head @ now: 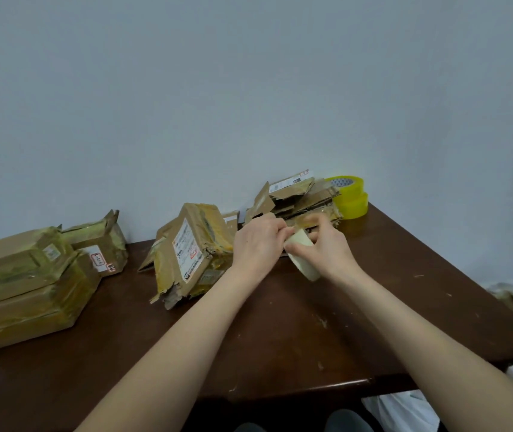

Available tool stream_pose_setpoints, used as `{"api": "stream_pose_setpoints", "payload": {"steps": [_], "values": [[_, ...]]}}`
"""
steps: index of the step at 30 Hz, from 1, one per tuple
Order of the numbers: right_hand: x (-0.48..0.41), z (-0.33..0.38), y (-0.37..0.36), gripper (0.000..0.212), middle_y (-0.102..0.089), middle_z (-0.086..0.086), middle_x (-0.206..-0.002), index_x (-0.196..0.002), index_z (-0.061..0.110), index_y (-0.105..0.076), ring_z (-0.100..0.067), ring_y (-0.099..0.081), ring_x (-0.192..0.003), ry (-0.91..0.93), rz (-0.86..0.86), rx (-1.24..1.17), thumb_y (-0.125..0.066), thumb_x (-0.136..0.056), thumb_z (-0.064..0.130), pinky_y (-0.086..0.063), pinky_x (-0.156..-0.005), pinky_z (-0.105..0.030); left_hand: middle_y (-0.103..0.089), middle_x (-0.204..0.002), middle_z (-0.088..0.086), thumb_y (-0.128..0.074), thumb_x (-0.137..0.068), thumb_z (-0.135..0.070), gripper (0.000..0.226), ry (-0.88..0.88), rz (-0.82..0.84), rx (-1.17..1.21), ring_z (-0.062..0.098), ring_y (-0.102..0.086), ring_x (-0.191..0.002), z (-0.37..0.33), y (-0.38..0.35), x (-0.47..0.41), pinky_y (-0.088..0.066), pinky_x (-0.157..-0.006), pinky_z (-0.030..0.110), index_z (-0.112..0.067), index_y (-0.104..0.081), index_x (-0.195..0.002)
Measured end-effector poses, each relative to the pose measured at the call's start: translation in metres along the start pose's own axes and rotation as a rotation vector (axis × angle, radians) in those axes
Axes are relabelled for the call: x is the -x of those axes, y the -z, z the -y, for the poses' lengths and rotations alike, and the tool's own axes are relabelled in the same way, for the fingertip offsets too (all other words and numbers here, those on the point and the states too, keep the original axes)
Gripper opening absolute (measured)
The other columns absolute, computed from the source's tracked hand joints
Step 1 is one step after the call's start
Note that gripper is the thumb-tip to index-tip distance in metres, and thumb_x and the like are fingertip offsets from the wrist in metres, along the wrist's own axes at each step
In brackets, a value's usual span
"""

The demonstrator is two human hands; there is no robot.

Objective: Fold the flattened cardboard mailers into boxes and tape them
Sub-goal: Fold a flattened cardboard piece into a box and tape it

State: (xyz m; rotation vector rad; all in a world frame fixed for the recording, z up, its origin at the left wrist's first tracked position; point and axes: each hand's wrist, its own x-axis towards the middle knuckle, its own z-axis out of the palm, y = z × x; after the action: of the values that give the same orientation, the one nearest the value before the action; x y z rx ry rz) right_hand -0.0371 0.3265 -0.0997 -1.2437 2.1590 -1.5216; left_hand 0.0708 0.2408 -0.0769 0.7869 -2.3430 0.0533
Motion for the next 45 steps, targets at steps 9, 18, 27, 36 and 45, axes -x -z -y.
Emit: {"api": "stream_pose_setpoints", "payload": {"steps": [9,18,27,36,45], "values": [[0.005,-0.034,0.012,0.035,-0.059,0.001,-0.122,-0.121,0.032,-0.055,-0.022,-0.053,-0.112,0.015,0.221,0.893,-0.06,-0.09,0.046,-0.048,-0.089,-0.035,-0.048,-0.131,0.004,-0.048,-0.095,-0.043,0.038,0.189,0.017,-0.1,0.019,-0.048,-0.117,0.09,0.046,-0.038,-0.046,-0.089,0.036,-0.018,-0.06,-0.121],[-0.027,0.026,-0.076,0.051,-0.072,-0.014,-0.087,-0.13,-0.001,-0.048,-0.021,-0.072,-0.076,-0.38,0.273,-0.166,-0.048,-0.099,0.04,-0.06,-0.068,-0.032,-0.039,-0.148,0.008,-0.046,-0.086,-0.064,0.079,0.35,0.183,0.005,0.027,-0.04,-0.132,0.143,0.02,-0.087,-0.04,-0.103,0.049,-0.017,-0.028,-0.146],[-0.045,0.047,-0.122,0.039,-0.072,-0.01,-0.096,-0.095,0.009,-0.067,-0.023,-0.068,-0.088,-0.397,0.155,-0.417,-0.049,-0.097,0.044,-0.058,-0.081,-0.043,-0.065,-0.095,0.003,-0.028,-0.087,-0.074,0.071,0.5,0.147,0.041,0.023,-0.063,-0.085,0.177,0.046,-0.063,-0.047,-0.073,0.034,-0.013,-0.063,-0.101],[-0.014,0.109,-0.163,0.047,-0.063,0.001,-0.117,-0.128,0.021,-0.057,-0.024,-0.058,-0.113,0.03,0.145,-0.048,-0.055,-0.091,0.049,-0.045,-0.082,-0.033,-0.058,-0.114,0.002,-0.051,-0.088,-0.054,0.051,0.774,-0.297,0.375,0.021,-0.057,-0.103,0.192,0.098,0.063,-0.049,-0.09,0.043,-0.015,-0.052,-0.122],[0.003,0.092,-0.198,0.048,-0.063,-0.007,-0.112,-0.116,0.014,-0.054,-0.031,-0.059,-0.106,-0.023,0.299,0.205,-0.047,-0.093,0.056,-0.049,-0.086,-0.041,-0.06,-0.12,0.008,-0.044,-0.099,-0.035,0.048,0.839,-0.219,0.299,0.028,-0.057,-0.11,0.19,0.08,0.108,-0.043,-0.09,0.037,-0.013,-0.033,-0.14]]}}
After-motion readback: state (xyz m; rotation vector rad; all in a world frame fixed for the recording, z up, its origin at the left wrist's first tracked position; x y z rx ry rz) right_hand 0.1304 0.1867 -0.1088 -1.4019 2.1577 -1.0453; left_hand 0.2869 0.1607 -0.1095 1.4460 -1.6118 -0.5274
